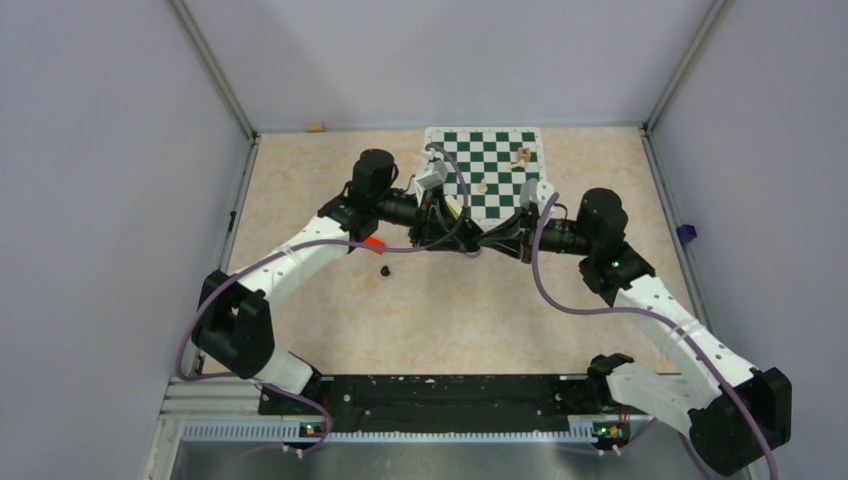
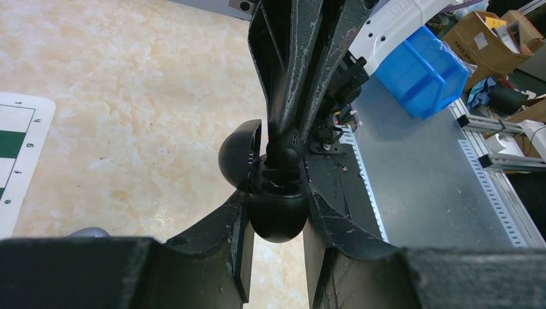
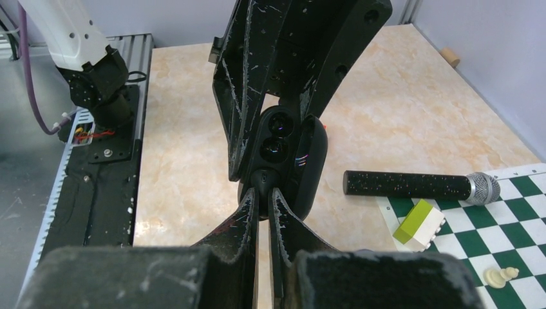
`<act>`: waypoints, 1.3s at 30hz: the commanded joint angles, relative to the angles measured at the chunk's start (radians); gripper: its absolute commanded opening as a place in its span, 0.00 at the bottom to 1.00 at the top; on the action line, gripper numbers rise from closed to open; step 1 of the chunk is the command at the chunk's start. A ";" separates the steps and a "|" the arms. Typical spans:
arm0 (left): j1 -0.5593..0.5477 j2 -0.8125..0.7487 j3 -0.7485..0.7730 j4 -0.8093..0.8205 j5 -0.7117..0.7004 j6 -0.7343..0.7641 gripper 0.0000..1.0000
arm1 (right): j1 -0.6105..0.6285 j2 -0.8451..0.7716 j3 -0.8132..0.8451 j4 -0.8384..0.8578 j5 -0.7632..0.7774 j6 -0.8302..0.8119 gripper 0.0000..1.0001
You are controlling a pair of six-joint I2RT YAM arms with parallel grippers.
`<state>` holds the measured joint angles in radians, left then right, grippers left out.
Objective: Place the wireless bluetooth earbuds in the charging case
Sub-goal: Place the earbud in the charging case.
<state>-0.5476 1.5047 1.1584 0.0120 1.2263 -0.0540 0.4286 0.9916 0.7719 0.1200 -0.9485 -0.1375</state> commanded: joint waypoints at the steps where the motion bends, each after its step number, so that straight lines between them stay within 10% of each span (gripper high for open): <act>1: 0.004 -0.047 -0.003 0.075 0.016 -0.007 0.00 | 0.024 0.008 -0.008 0.036 0.010 0.001 0.00; 19: 0.004 -0.060 0.001 0.030 0.063 0.046 0.00 | 0.055 0.022 0.002 0.046 0.068 0.037 0.01; 39: 0.004 -0.062 0.007 0.007 0.064 0.087 0.00 | 0.056 -0.015 0.058 -0.027 0.086 -0.025 0.29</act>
<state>-0.5346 1.4876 1.1534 -0.0090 1.2392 0.0216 0.4713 0.9993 0.7746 0.1196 -0.8791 -0.1318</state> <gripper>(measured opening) 0.347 0.260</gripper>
